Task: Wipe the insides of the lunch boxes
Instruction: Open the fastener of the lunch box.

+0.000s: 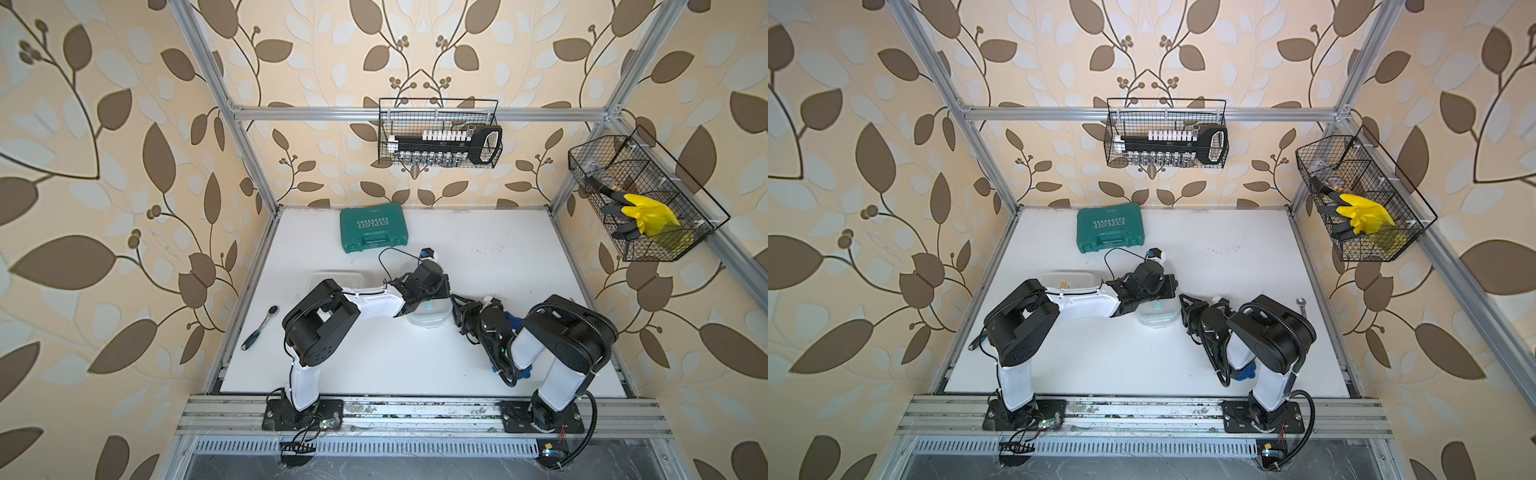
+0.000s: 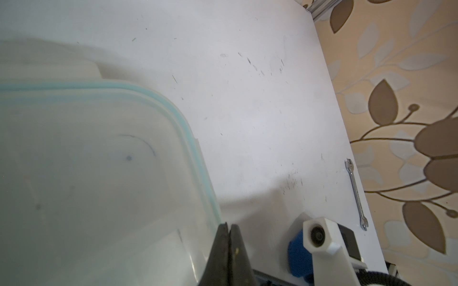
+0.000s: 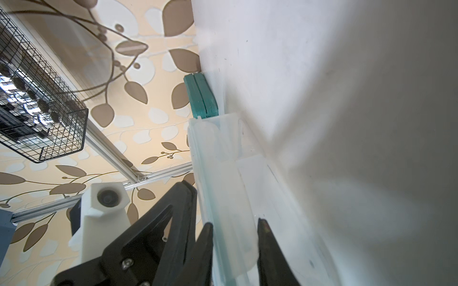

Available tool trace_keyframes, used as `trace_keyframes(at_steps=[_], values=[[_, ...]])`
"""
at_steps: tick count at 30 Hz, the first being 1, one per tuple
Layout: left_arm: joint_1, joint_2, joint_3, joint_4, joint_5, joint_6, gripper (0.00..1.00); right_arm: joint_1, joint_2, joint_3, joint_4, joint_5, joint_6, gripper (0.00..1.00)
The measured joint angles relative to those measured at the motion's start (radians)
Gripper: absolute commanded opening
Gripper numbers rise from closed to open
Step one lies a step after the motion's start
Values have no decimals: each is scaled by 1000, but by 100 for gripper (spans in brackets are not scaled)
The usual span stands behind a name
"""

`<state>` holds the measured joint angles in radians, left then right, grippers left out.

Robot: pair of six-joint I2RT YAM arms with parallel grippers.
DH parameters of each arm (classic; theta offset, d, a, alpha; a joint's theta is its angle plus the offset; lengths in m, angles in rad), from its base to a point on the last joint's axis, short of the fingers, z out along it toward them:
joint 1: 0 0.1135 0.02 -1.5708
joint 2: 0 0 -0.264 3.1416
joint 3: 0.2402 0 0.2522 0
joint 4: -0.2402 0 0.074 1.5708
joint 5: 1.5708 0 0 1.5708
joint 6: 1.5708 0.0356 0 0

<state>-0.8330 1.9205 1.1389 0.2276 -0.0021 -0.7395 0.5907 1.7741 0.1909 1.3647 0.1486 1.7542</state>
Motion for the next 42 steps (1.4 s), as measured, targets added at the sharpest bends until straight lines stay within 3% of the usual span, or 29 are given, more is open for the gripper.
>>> trace_keyframes(at_steps=[16,24,31,35,39,42], values=[[-25,-3,8,-34,3,-1,0,12,-56,0,-78,-3,-8,0],[34,-89,39,-333,-9,40,31,9,-116,-5,-98,21,-31,0],[108,-211,47,-455,2,78,53,9,-116,-5,-114,20,-36,0],[116,-297,86,-507,-4,110,65,9,-116,-5,-126,20,-40,13],[166,-377,119,-555,-3,144,68,9,-116,0,-157,6,-54,39],[263,-413,101,-571,13,159,71,9,-130,17,-196,-12,-82,58]])
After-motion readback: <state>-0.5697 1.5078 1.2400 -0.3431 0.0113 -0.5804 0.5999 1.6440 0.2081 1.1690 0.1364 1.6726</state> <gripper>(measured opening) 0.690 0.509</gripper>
